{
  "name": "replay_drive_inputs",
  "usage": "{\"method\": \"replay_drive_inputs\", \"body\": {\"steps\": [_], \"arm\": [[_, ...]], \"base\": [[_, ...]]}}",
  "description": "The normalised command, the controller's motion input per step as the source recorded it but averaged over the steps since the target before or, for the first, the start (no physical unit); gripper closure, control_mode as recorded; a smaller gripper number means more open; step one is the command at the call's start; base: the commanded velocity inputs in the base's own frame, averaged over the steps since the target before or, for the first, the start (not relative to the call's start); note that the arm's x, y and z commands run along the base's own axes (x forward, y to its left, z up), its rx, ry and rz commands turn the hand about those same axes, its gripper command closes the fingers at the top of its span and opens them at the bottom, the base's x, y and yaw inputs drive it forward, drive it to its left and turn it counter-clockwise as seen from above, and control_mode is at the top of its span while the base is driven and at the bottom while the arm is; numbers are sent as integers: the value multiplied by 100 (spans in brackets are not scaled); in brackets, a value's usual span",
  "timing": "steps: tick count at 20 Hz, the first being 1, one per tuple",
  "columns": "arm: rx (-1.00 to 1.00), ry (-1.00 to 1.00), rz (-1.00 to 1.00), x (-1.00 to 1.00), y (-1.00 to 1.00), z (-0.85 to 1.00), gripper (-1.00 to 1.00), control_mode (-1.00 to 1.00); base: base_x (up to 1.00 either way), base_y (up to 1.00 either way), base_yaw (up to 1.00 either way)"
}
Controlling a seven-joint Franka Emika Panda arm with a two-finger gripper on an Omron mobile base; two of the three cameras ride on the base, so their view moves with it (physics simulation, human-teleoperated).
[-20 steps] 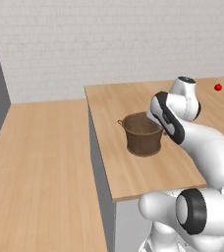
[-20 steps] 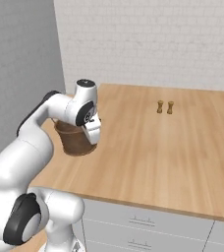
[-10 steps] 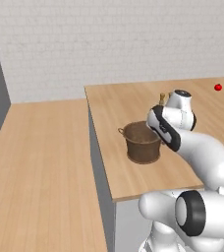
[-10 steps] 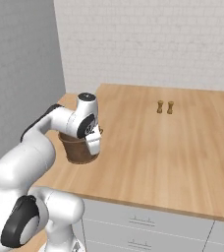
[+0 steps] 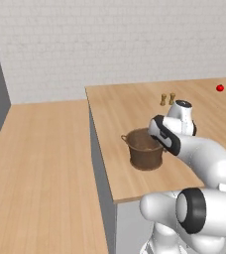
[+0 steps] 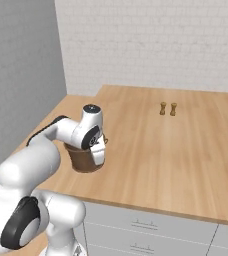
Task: Open the cabinet, pick up the bread from the cabinet and place it in the basket. Then move the basket to the dining counter.
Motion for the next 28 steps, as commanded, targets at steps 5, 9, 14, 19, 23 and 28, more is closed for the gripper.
{"method": "replay_drive_inputs", "body": {"steps": [5, 9, 14, 19, 23, 28], "arm": [[0, 4, 0, 0, 0, -1, -100, -100], [0, 1, 0, 0, 0, -1, -100, -100], [0, 0, 0, 0, 0, 0, -100, -100], [0, 0, 0, 0, 0, 0, -100, -100], [-2, 7, -1, 0, 0, 30, -100, -100], [-13, 21, -1, 0, 0, 78, -100, -100]], "base": [[0, 0, 0], [0, 0, 0], [0, 0, 0], [0, 0, 0], [0, 0, 0], [0, 0, 0]]}}
